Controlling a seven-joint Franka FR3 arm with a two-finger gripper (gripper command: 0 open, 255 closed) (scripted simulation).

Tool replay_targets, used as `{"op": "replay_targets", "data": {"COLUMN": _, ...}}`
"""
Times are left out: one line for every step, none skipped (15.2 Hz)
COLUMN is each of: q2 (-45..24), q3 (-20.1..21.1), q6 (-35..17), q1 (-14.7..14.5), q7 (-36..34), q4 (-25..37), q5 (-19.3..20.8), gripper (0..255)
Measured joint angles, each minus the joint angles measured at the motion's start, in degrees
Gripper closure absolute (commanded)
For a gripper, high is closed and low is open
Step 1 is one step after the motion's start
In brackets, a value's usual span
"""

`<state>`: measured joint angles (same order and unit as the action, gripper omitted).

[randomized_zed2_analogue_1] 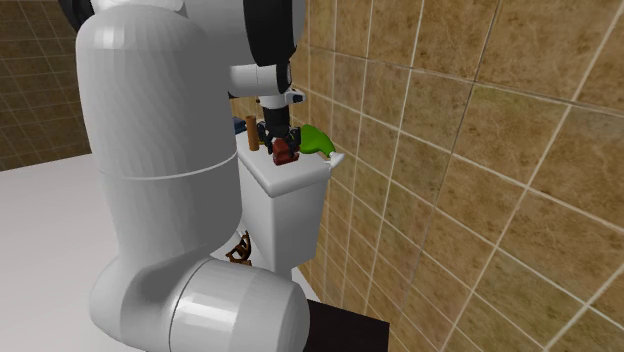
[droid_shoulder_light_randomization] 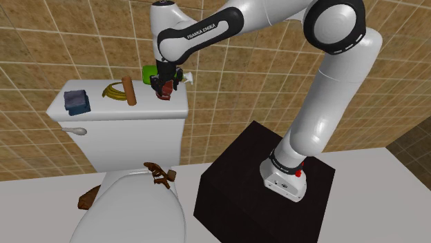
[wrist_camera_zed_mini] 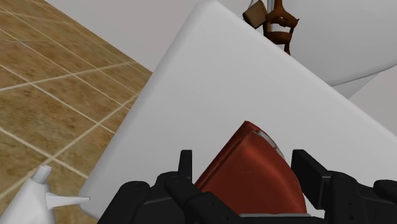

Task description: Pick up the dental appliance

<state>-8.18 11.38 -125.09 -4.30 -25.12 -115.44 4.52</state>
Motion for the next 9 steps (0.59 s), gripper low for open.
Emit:
{"op": "replay_targets", "data": {"q2": 0.1, "q3": 0.0, "q6": 0.3, "q1": 0.0, "q7": 0.0, "q4": 0.1, "q5": -0.1, "gripper": 255}}
{"op": "replay_targets", "data": {"q2": 0.4, "q3": 0.0, "q6": 0.8, "q1": 0.1, "q7": 0.2, "q4": 0.3, "q5": -0.2, "gripper": 255}}
{"op": "replay_targets", "data": {"q2": 0.8, "q3": 0.0, "q6": 1.4, "q1": 0.1, "q7": 0.3, "q4": 0.4, "q5": -0.3, "gripper": 255}}
{"op": "replay_targets", "data": {"q2": 1.1, "q3": 0.0, "q6": 2.0, "q1": 0.1, "q7": 0.4, "q4": 0.8, "q5": -0.4, "gripper": 255}}
{"op": "replay_targets", "data": {"q2": 1.2, "q3": 0.0, "q6": 2.7, "q1": 0.1, "q7": 0.4, "q4": 1.4, "q5": -0.4, "gripper": 255}}
{"op": "replay_targets", "data": {"q2": 1.5, "q3": 0.0, "q6": 3.5, "q1": 0.1, "q7": 0.5, "q4": 1.9, "q5": -0.5, "gripper": 255}}
{"op": "replay_targets", "data": {"q2": 1.7, "q3": 0.0, "q6": 4.2, "q1": 0.1, "q7": 0.6, "q4": 2.4, "q5": -0.6, "gripper": 255}}
{"op": "replay_targets", "data": {"q2": 2.2, "q3": 0.1, "q6": 4.9, "q1": 0.1, "q7": 0.6, "q4": 2.6, "q5": -0.7, "gripper": 255}}
{"op": "replay_targets", "data": {"q2": 2.4, "q3": 0.0, "q6": 5.7, "q1": 0.2, "q7": 0.8, "q4": 3.3, "q5": -0.8, "gripper": 255}}
